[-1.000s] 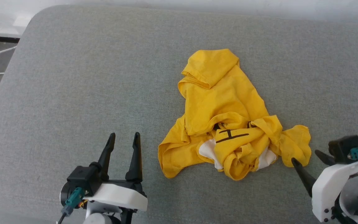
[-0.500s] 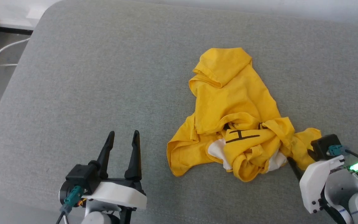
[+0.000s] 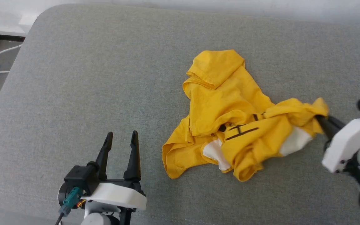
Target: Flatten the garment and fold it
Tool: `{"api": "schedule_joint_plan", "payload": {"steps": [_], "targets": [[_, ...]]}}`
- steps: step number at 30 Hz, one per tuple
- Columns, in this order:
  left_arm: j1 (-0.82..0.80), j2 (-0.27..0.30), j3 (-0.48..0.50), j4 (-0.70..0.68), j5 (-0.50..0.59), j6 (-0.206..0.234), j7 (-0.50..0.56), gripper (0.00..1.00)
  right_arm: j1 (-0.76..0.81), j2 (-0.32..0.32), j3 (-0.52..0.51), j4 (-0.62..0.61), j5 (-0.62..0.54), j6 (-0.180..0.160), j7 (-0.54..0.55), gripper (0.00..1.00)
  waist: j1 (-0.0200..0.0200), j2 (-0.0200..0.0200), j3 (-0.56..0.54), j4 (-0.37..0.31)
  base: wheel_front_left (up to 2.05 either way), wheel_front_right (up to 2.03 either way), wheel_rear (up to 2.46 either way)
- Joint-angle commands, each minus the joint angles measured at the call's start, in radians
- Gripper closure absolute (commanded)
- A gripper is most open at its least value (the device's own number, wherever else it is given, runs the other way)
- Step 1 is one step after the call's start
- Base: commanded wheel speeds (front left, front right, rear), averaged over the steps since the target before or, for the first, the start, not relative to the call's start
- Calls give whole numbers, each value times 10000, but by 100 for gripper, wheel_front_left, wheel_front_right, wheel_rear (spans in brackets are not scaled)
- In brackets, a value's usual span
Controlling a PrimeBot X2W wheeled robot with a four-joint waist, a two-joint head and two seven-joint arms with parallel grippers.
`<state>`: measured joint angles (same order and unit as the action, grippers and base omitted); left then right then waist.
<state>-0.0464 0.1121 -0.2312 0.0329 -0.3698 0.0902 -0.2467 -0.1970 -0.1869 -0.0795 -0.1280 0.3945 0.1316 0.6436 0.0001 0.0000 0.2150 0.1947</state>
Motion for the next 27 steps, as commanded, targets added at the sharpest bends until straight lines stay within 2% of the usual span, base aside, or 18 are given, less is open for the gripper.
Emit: {"api": "schedule_joint_plan", "payload": {"steps": [1, 3, 4, 6, 10, 12, 14, 15, 16, 17, 22, 27], "targets": [[-38, 9, -31, -8, -24, 19, -35, 0, -170, -5, -487, -75, -116, -9, 238, 100, -1, 0, -18, -26, 0, 0, 0], [-56, 11, -65, 17, -36, 2, -34, 0, -245, 208, -1247, 134, -228, -9, 565, 100, -1, 0, -29, -19, 0, 0, 0], [-66, 18, -89, 35, -40, -14, -23, 0, -275, 192, -1496, 291, -401, -9, 685, 95, -1, 0, -30, 1, 0, 0, 0], [-88, 31, -128, 74, -51, -43, -9, 0, -325, 161, -1919, 712, -749, -9, 775, 92, -1, 0, -30, 55, 0, 0, 0], [-125, 80, -158, 119, -67, -65, 7, 0, -436, -66, -2421, 1743, -1537, -9, 289, 96, -1, 0, -20, 201, 0, 0, 0], [-122, 118, -158, 129, -70, -58, 18, 0, -489, -231, -2432, 2221, -2024, -9, -101, 92, -1, 0, -30, 231, 0, 0, 0], [-102, 150, -151, 132, -75, -40, 25, 0, -607, -243, -2602, 2722, -2339, -9, -550, 83, -1, 0, -49, 227, 0, 0, 0], [-91, 161, -153, 134, -78, -33, 30, 0, -627, -321, -2564, 2964, -2532, -9, -727, 73, -1, 0, -66, 227, 0, 0, 0], [-76, 172, -158, 137, -80, -25, 37, 0, -657, -372, -2542, 3199, -2670, -9, -899, 47, -1, 0, -89, 221, 0, 0, 0], [-63, 179, -165, 137, -81, -15, 42, 0, -723, -348, -2616, 3406, -2710, -9, -1106, 0, -1, 0, -112, 211, 0, 0, 0], [-18, 207, -204, 110, -76, 20, 63, 0, -841, -251, -2419, 3677, -2721, -9, -1768, 0, -1, 0, -225, 139, 0, 0, 0], [27, 277, -198, -41, -58, 82, 68, 0, -619, -11, -2046, 2655, -2204, -9, -2483, 0, -1, 0, -259, 24, 0, 0, 0]]}}
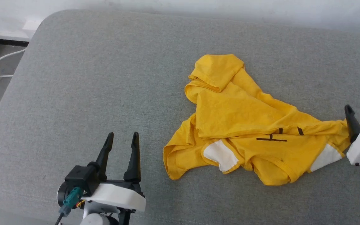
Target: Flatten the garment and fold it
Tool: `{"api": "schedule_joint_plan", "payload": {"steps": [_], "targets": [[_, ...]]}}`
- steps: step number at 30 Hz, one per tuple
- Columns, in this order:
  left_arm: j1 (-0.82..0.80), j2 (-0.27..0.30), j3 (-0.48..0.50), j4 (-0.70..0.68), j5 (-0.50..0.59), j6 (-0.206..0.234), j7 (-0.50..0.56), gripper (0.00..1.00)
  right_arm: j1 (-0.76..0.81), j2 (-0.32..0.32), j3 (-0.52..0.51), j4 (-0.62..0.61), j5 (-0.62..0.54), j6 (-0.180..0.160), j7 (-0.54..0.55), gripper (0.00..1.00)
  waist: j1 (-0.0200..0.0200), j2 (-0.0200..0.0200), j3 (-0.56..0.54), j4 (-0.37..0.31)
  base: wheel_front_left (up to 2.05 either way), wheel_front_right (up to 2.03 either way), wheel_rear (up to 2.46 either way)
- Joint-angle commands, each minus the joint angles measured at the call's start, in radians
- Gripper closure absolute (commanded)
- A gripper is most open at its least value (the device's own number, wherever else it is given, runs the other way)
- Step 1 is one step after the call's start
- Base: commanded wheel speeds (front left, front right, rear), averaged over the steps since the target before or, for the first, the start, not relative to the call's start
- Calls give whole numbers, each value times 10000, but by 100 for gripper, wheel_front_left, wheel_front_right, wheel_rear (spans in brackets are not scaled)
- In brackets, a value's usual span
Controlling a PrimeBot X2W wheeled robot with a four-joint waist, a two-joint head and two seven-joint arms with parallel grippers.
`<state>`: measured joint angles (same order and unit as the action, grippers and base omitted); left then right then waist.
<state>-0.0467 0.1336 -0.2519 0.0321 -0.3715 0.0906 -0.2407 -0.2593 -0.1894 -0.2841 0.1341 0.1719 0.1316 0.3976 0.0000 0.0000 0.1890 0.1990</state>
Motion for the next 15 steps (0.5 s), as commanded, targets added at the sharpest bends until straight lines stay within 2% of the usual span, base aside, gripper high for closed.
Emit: {"api": "schedule_joint_plan", "payload": {"steps": [1, 9, 15], "targets": [[46, 70, 20, -68, -43, 95, 3, 0, 136, 120, 61, -298, 105, -9, -154, 0, 0, 0, 1, -47, 0, 0, 0], [171, 41, 57, -249, -43, 123, -91, 0, 1899, 1115, 325, -2827, -95, -9, -1620, 0, 0, 0, 68, -259, 0, 0, 0], [208, 35, 95, -314, -42, 88, -140, 0, 3078, 1380, 382, -3369, -213, -9, -3064, 0, 0, 0, 130, -457, 0, 0, 0]]}}
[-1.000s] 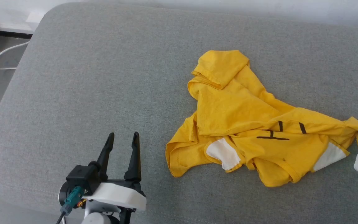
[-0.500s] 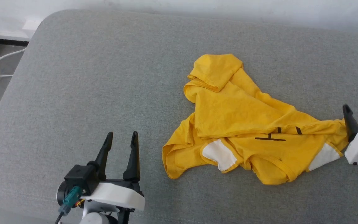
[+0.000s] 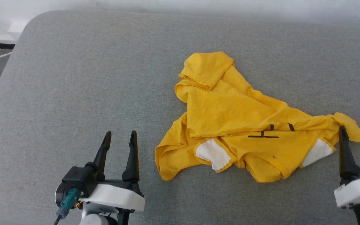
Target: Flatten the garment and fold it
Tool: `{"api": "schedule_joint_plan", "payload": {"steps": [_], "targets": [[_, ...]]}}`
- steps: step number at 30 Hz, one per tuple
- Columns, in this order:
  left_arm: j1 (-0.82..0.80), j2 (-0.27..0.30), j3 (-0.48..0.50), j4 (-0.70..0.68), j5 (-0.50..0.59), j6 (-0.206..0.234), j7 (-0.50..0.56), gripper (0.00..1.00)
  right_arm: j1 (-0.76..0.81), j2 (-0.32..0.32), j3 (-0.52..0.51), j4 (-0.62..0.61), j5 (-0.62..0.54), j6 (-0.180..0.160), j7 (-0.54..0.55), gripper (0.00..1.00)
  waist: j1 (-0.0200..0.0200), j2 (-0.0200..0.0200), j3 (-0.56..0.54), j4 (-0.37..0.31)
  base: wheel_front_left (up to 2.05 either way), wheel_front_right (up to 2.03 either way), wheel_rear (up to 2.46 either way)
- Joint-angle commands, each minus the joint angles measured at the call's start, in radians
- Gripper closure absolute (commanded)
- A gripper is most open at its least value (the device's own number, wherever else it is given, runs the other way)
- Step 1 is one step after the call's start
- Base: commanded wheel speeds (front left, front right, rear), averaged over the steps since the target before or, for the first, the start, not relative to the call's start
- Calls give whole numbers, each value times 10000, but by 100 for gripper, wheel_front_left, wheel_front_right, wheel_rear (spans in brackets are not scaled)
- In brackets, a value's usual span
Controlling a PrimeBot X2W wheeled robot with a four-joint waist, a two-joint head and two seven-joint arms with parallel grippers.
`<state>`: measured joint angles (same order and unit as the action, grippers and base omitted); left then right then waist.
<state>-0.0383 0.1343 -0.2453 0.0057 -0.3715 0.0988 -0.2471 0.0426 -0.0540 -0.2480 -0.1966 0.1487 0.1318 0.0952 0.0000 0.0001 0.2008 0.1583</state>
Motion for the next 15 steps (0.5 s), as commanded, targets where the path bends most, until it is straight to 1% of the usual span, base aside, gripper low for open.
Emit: {"api": "schedule_joint_plan", "payload": {"steps": [1, 5, 9, 12, 15], "targets": [[127, 42, 34, -55, -39, 3, -79, 0, 219, 29, 53, -66, 131, -11, -259, 0, 0, -1, 17, -95, 0, 0, 0], [95, 135, 8, -76, 5, 5, -33, 0, 660, 34, 247, -15, 412, -11, -904, 0, 0, -1, 57, -285, 0, 0, 0], [-8, 364, -163, -66, 199, -36, 270, 0, 756, 35, 428, 71, 500, -11, -1191, 0, 0, -1, 111, -467, 0, 0, 0], [-157, 599, -404, 32, 370, -127, 833, 0, 722, 36, 457, 117, 475, -11, -1252, 0, 0, -1, 147, -555, 0, 0, 0], [-386, 859, -707, 219, 463, -314, 1723, 0, 676, 36, 476, 177, 462, -11, -1262, 0, 0, -1, 185, -609, 0, 0, 0]]}}
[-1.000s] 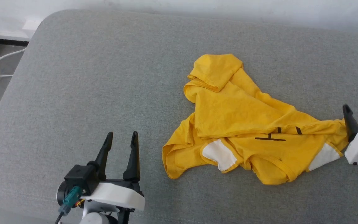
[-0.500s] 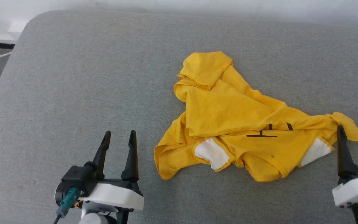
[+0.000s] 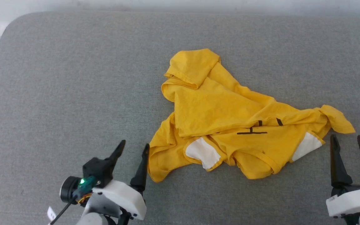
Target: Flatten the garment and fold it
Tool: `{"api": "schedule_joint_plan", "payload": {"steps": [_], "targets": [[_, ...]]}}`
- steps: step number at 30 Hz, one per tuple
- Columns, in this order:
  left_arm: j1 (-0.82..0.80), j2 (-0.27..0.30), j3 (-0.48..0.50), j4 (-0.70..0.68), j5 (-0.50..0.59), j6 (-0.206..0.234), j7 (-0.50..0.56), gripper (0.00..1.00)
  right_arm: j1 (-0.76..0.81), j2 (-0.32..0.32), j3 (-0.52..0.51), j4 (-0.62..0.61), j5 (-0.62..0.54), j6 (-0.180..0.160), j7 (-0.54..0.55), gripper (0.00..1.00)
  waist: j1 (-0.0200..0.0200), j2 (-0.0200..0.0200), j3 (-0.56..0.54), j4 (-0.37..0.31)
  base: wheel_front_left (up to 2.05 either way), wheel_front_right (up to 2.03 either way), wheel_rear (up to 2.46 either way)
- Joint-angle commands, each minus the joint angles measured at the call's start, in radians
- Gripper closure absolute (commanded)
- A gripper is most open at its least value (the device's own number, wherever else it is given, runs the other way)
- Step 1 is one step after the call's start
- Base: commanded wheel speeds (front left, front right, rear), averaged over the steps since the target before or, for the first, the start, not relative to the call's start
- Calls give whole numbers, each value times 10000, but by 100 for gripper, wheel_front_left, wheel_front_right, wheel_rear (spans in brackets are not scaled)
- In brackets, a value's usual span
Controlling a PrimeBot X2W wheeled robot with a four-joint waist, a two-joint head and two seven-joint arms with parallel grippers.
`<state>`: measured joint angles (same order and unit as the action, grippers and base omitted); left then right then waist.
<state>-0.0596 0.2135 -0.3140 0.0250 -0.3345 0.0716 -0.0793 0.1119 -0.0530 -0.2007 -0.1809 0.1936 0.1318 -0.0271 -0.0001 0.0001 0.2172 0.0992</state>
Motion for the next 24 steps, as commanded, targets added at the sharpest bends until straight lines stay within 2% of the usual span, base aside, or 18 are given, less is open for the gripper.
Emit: {"api": "schedule_joint_plan", "payload": {"steps": [1, 7, 13, 19, 22, 23, 24], "targets": [[-268, 144, -128, 101, 103, -121, 378, 0, -25, 27, 7, 38, 13, -11, -40, 0, 1, -1, 37, -27, 0, 0, 0], [-1045, 511, -554, 697, 166, -408, 2215, 0, -76, 27, 119, 137, 34, -11, 10, 0, 1, -1, 128, -71, 0, 0, 0], [-1638, 529, -789, 1323, -104, -699, 3418, 0, -211, 27, 279, 194, 60, -11, 23, 0, 1, -1, 231, -235, 0, 0, 0], [-1916, 495, -944, 1801, -323, -830, 4127, 0, -281, 27, 299, 295, 85, -11, -36, 0, 1, -1, 332, -398, 0, 0, 0], [-2029, 468, -1040, 2142, -315, -900, 4121, 0, -328, 27, 322, 353, 117, -11, -58, 0, 1, -1, 339, -470, 0, 0, 0], [-2074, 477, -1105, 2274, -271, -950, 4084, 16, -342, 27, 324, 377, 136, -11, -65, 0, 1, -1, 330, -491, 0, 0, 0], [-2117, 445, -1114, 2378, -286, -989, 3966, 93, -354, 27, 325, 398, 155, -11, -75, 0, 1, -1, 316, -508, 0, 0, 0]]}}
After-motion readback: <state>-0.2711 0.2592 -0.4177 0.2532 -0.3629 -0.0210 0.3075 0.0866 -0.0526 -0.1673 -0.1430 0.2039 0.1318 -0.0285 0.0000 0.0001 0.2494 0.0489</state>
